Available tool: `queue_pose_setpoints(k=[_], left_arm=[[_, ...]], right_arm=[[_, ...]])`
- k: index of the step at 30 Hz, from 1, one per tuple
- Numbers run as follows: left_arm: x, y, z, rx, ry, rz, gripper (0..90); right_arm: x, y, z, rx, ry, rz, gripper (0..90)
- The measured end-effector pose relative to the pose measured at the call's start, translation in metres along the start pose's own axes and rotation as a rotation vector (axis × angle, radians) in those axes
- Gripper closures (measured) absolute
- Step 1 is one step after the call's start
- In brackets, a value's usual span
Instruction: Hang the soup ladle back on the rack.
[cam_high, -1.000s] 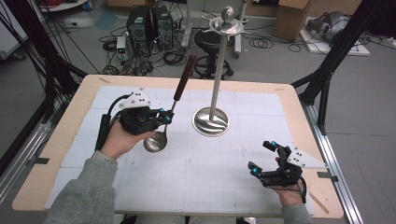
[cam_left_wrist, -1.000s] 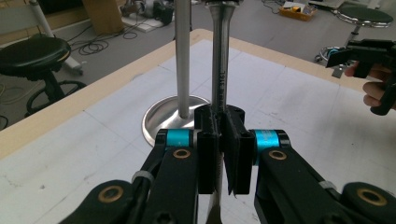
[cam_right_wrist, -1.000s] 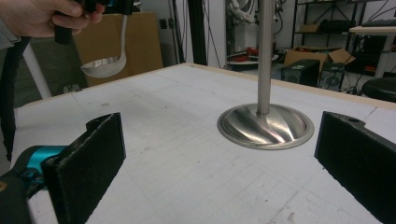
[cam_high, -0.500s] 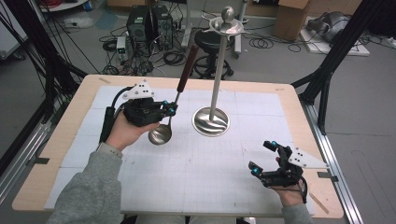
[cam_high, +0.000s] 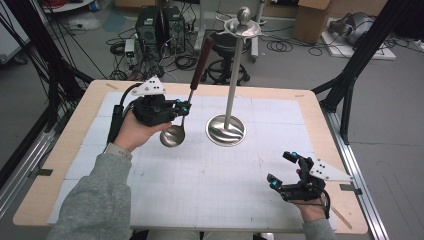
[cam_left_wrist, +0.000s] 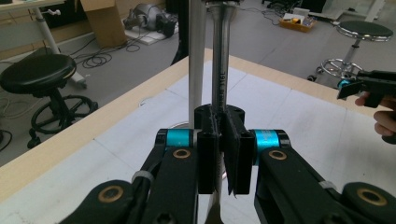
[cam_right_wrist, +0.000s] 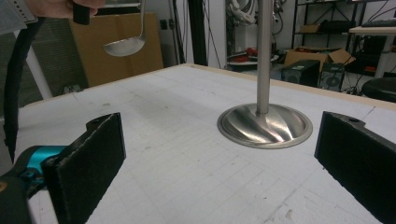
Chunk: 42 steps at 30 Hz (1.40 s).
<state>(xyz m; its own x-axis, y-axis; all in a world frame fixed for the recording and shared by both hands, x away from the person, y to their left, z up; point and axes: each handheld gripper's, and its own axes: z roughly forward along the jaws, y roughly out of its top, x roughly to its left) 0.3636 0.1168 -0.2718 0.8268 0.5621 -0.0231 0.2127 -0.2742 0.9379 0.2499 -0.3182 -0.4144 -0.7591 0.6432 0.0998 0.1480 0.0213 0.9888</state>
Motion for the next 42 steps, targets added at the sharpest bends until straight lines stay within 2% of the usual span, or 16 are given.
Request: queue_pose_setpoints(k=[7,19,21,23,33,42], left_arm=[[0.003,0.002,0.005,-0.014,-0.007,-0.014,84.1],[0.004,0.021,0.01,-0.008,-0.019,-0.005,84.2],[0.004,0.023,0.012,-0.005,-0.011,0.009,84.2],[0.005,0.024,0.013,-0.003,-0.005,0.006,84.1],[0.012,0.027,0.019,-0.001,-0.041,-0.02,84.1],[0.012,0.026,0.024,0.011,-0.06,-0.024,84.1]], right_arm=[[0.0,-0.001,-0.004,-0.003,-0.009,0.009,0.7],[0.001,0.0,-0.003,-0.005,-0.002,0.006,0.7],[0.001,0.0,-0.003,-0.007,0.001,0.008,0.6],[0.001,0.0,-0.003,-0.011,0.001,0.005,0.6],[0.0,0.0,-0.006,-0.01,0.0,0.018,0.7],[0.001,0.0,-0.008,-0.016,-0.007,0.016,0.7]])
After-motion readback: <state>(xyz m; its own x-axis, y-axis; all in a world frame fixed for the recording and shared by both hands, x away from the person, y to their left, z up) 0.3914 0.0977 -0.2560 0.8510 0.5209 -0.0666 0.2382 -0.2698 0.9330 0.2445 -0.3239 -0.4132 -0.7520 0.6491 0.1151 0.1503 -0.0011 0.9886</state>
